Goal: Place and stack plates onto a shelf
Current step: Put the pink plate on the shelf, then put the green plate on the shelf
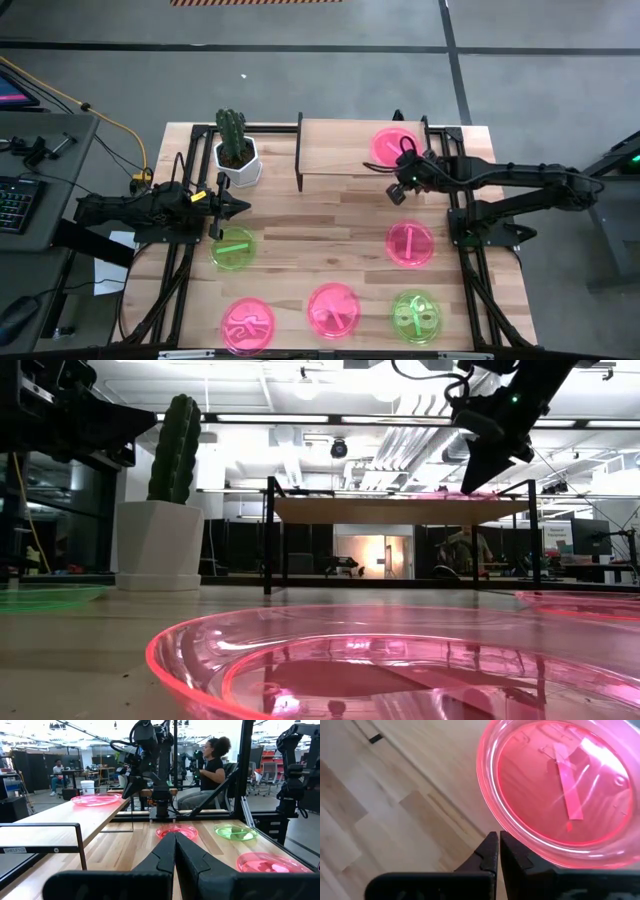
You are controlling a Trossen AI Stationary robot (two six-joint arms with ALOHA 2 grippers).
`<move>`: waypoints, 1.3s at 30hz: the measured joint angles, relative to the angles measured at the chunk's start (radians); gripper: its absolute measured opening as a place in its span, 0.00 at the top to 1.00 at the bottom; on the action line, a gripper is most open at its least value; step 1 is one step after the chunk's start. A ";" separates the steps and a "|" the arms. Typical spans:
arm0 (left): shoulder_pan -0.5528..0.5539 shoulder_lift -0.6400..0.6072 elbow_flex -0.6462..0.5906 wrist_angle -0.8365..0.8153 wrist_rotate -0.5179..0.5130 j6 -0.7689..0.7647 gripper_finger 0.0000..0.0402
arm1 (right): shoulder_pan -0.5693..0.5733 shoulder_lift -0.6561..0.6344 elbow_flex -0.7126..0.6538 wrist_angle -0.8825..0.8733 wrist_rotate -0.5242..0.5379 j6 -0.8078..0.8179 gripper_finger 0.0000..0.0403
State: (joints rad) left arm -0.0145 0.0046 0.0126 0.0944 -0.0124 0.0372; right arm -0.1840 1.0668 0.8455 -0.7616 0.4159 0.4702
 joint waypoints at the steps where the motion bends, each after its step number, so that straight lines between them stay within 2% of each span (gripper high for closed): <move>1: 0.000 0.000 0.000 0.000 0.000 0.000 1.00 | -0.005 0.000 0.000 0.000 0.000 0.000 1.00; 5: 0.000 0.000 0.000 0.000 0.000 0.000 1.00 | -0.015 0.000 0.000 0.001 -0.004 -0.007 1.00; 8: 0.000 0.000 0.000 0.000 0.000 0.000 1.00 | -0.011 -0.011 -0.001 0.011 -0.051 -0.010 1.00; 10: 0.000 0.000 0.000 0.000 0.000 0.000 1.00 | 0.007 -0.029 0.001 0.032 -0.098 -0.017 1.00; 13: 0.000 0.000 0.000 0.001 0.000 0.000 1.00 | 0.066 -0.059 0.012 0.092 -0.110 -0.039 1.00; 19: 0.000 0.000 0.000 0.010 0.000 0.000 1.00 | 0.239 -0.088 -0.022 0.375 -0.074 -0.138 1.00; 27: 0.000 0.000 0.000 0.012 0.000 0.000 1.00 | 0.412 -0.087 -0.223 0.796 0.003 -0.211 1.00; 35: 0.000 0.000 0.000 0.016 0.000 0.017 1.00 | 0.468 -0.078 -0.403 1.243 0.036 -0.339 1.00; 39: 0.000 0.000 0.000 0.016 0.000 0.019 1.00 | 0.468 -0.072 -0.486 1.337 0.085 -0.327 1.00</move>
State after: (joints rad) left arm -0.0143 0.0048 0.0125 0.1101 -0.0124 0.0559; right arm 0.2844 0.9951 0.3593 0.5752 0.5013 0.1434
